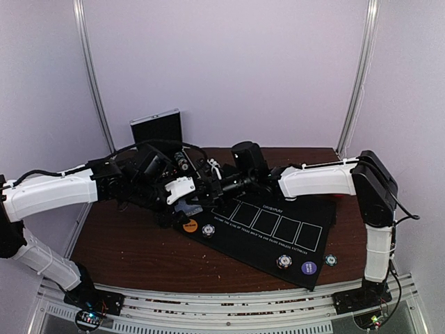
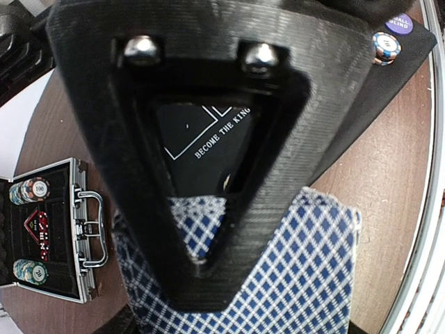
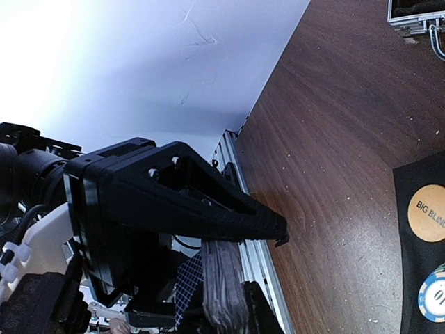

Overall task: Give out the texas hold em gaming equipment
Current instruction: Pass from the right arm to the left

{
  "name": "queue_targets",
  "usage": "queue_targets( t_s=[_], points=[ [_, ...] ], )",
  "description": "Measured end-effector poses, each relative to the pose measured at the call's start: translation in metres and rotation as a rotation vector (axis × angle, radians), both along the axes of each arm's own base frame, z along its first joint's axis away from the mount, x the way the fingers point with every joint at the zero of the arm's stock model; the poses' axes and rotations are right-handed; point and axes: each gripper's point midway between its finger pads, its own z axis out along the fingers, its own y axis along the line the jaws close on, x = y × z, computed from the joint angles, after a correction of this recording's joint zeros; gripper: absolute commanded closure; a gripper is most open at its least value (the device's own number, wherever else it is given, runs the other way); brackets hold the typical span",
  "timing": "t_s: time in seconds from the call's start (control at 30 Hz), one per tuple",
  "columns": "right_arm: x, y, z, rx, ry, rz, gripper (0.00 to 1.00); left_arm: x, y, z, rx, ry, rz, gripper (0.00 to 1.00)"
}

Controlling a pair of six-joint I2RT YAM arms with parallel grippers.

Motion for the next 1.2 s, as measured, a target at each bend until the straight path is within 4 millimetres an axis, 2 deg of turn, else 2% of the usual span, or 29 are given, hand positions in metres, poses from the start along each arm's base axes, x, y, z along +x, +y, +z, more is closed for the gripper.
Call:
queue_targets(
  t_s=[0.1,0.23,0.37,0.5,1.0,1.2],
  points=[
    [0.0,-0.001,-0.004,-0.015,-0.018,0.0,0.99,-0.001,0.0,-0.001,-0.007,0.012,0.0,0.47],
    [0.0,-0.001,-0.005,-0.026,-0.037,0.006,0.85,-0.003,-0.001,-0.002,-0.013,0.023,-0.004,0.49],
    [-0.001,-0.001,-0.006,-0.035,-0.047,0.011,0.77,-0.003,-0.001,-0.002,-0.016,0.021,-0.005,0.53],
    [-0.001,-0.002,-0.01,-0.06,-0.051,0.008,0.7,-0.001,0.001,-0.003,-0.006,0.013,0.005,0.54],
    [0.008,-0.012,-0.015,-0.19,-0.124,-0.029,0.71,-0.002,0.01,-0.009,0.018,0.001,0.024,0.54],
    [0.009,-0.013,-0.012,-0.204,-0.148,-0.026,0.78,-0.002,0.011,-0.007,0.015,-0.006,0.027,0.54]
  ],
)
